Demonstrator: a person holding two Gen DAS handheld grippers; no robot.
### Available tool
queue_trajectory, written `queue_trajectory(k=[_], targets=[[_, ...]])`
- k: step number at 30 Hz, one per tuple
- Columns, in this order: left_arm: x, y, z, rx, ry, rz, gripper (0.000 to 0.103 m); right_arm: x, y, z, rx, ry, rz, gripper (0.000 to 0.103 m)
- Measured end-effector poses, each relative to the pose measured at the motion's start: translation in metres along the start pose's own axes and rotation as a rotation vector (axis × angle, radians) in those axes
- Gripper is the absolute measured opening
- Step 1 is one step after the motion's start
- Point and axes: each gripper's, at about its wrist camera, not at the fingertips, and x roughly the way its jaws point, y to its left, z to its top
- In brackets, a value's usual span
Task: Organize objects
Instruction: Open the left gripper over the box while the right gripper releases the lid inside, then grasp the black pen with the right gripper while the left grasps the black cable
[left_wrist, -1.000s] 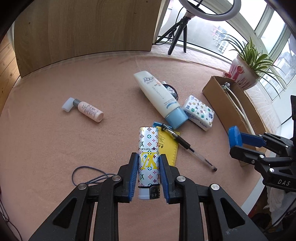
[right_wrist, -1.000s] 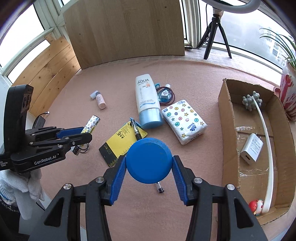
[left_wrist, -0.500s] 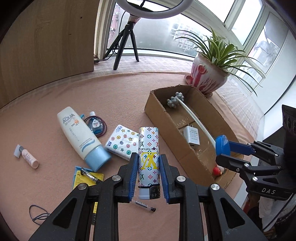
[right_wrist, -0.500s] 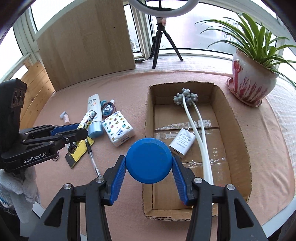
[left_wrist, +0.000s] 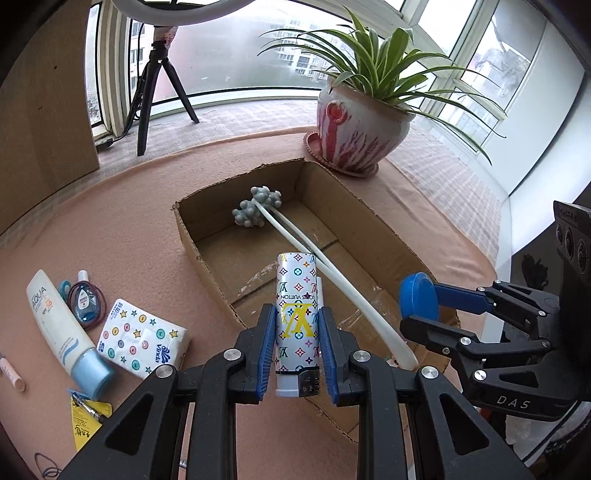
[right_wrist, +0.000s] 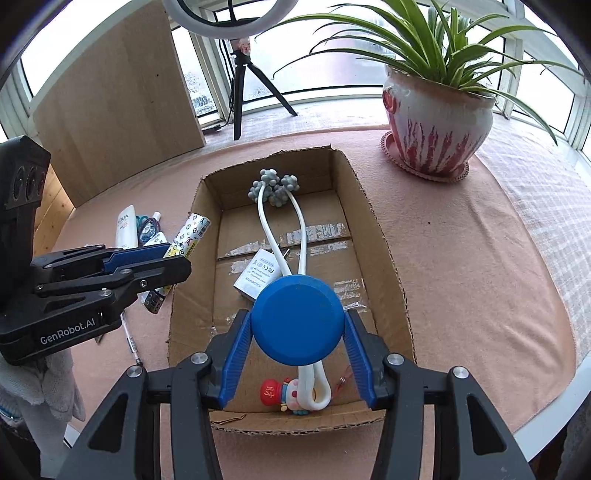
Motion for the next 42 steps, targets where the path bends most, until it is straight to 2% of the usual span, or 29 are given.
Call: queue_trajectory(k=[4, 5, 6, 7, 8, 9, 10, 17, 23, 35, 42], targets=[[0.005, -0.006, 0.003, 0.011, -0.002, -0.005, 0.026, -0.001, -0.008, -0.001, 0.014, -0.007, -0.011, 0.047], [0.004, -0.007, 0.004, 0.013, -0.005, 0.000, 0.035, -0.002, -0.010, -0.002, 0.016, -0.014, -0.007, 0.047], [0.003, -0.007, 0.004, 0.013, -0.013, 0.009, 0.042, -0.002, -0.012, -0.002, 0.015, -0.014, -0.004, 0.053], [0.001, -0.006, 0.004, 0.011, -0.026, 0.017, 0.055, -0.002, -0.012, -0.003, 0.015, -0.016, -0.009, 0.061], [-0.002, -0.004, 0.004, 0.006, -0.039, 0.021, 0.060, -0.003, -0.013, -0.003, 0.016, -0.021, -0.020, 0.065], [-0.004, -0.001, 0.004, -0.002, -0.044, 0.018, 0.061, -0.003, -0.013, -0.004, 0.015, -0.024, -0.029, 0.070], [-0.005, 0.001, 0.004, -0.011, -0.044, 0.017, 0.061, -0.004, -0.013, -0.004, 0.013, -0.028, -0.032, 0.071], [-0.018, 0.023, -0.003, -0.060, -0.053, 0.049, 0.061, -0.004, -0.006, -0.004, 0.017, -0.032, -0.025, 0.071], [-0.044, 0.055, -0.021, -0.116, -0.068, 0.088, 0.061, -0.007, 0.015, 0.001, -0.017, -0.043, 0.012, 0.071], [-0.108, 0.154, -0.094, -0.272, -0.063, 0.228, 0.061, 0.006, 0.094, 0.006, -0.149, -0.016, 0.107, 0.071], [-0.133, 0.208, -0.137, -0.338, -0.033, 0.258, 0.061, 0.027, 0.142, 0.002, -0.230, 0.038, 0.152, 0.071]])
